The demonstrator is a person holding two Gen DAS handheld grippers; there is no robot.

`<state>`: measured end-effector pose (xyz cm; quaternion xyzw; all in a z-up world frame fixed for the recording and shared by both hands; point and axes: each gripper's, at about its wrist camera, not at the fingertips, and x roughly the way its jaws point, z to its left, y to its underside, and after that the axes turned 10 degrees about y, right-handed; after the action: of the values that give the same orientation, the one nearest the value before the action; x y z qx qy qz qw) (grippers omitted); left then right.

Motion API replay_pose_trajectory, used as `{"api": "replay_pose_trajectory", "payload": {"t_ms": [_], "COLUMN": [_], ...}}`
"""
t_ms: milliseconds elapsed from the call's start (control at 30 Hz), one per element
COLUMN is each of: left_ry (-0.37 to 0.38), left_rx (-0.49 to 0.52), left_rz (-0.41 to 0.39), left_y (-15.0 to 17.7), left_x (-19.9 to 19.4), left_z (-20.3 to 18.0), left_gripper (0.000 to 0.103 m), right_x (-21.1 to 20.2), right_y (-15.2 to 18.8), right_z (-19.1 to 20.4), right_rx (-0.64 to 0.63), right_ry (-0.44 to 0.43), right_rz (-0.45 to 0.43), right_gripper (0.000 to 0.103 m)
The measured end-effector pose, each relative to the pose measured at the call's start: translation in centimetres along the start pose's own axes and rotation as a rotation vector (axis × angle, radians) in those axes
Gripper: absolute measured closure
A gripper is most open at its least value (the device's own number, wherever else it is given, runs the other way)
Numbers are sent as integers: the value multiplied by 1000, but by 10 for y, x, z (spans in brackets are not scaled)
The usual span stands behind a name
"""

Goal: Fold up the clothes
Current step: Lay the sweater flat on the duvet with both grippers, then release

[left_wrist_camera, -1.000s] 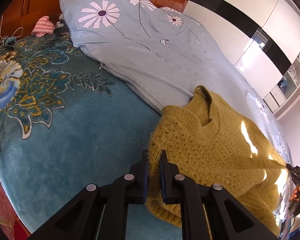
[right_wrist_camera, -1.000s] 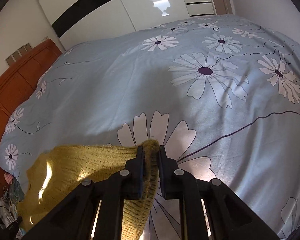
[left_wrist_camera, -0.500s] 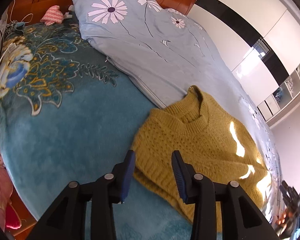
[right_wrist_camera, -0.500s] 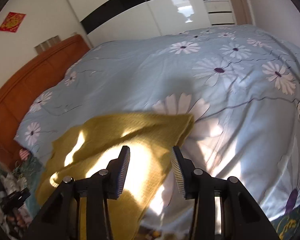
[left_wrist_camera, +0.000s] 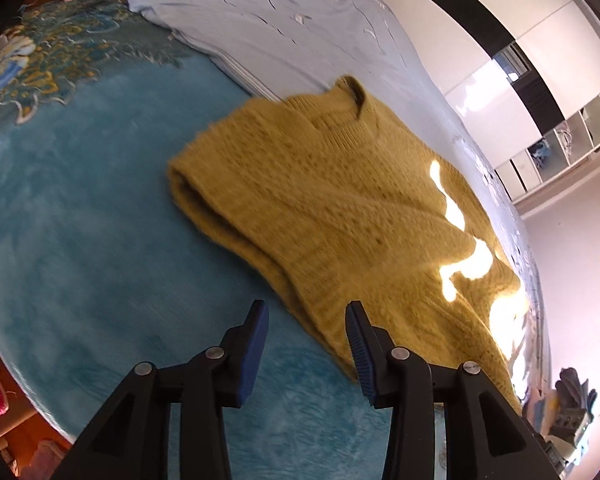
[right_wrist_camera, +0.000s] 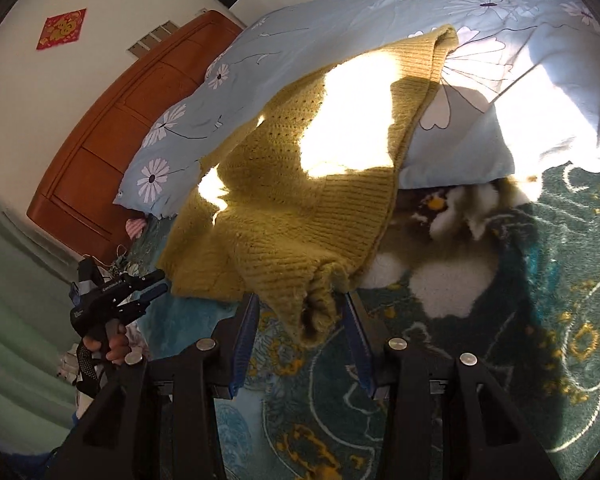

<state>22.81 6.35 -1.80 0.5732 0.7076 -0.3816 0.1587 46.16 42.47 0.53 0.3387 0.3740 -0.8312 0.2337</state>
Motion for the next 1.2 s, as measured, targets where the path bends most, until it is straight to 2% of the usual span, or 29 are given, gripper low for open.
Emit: {"api": "replay_pose_trajectory", "payload": {"t_ms": [100,167,200,233,333,400,433,500,533,633,800,900,1067,1200], "left_ry": [30,14,-9,-15,24,36,32,29,21,13,46,35,4,17], "left_rx": [-12,-12,-6,-3,-38,-52,-55,-64,-67,-59,-22,-8,-22,-44], "left_rz": [30,25,16,5,-7,-24,-40,-64,-78,-163,-225,-200,-109,-78], "left_y": [6,10,11,12,15,17,17,17,17,13,2,7,28,39], "left_x": [14,19,22,23,23,21,19,15,12,-11,-49,-49,-25,-19], "left_z": [-9,-17,-21,-24,-28,-29,-30,-33,-34,-39,-43,-41,-21,-8], "left_gripper": [59,59,58,56,58,59,62,84,100,100,100,100,100,99], "right_x": [8,11,12,12,9,5,2,-3,-6,-18,-43,-49,-29,-23], "right_y": [-5,-7,-8,-9,-10,-11,-12,-14,-16,-17,-17,-8,19,29], "right_z": [1,1,1,2,5,8,9,11,13,20,30,27,-5,-28], "right_rx": [33,52,58,59,40,26,21,13,9,-12,-41,-55,7,65], "right_ry": [-39,-58,-62,-66,-61,-56,-58,-63,-67,-77,-106,-74,5,11], "right_rz": [10,18,19,21,22,16,11,-1,-6,-28,-63,-66,23,49], "right_gripper": [58,59,61,71,89,91,91,91,91,92,93,93,93,94]}}
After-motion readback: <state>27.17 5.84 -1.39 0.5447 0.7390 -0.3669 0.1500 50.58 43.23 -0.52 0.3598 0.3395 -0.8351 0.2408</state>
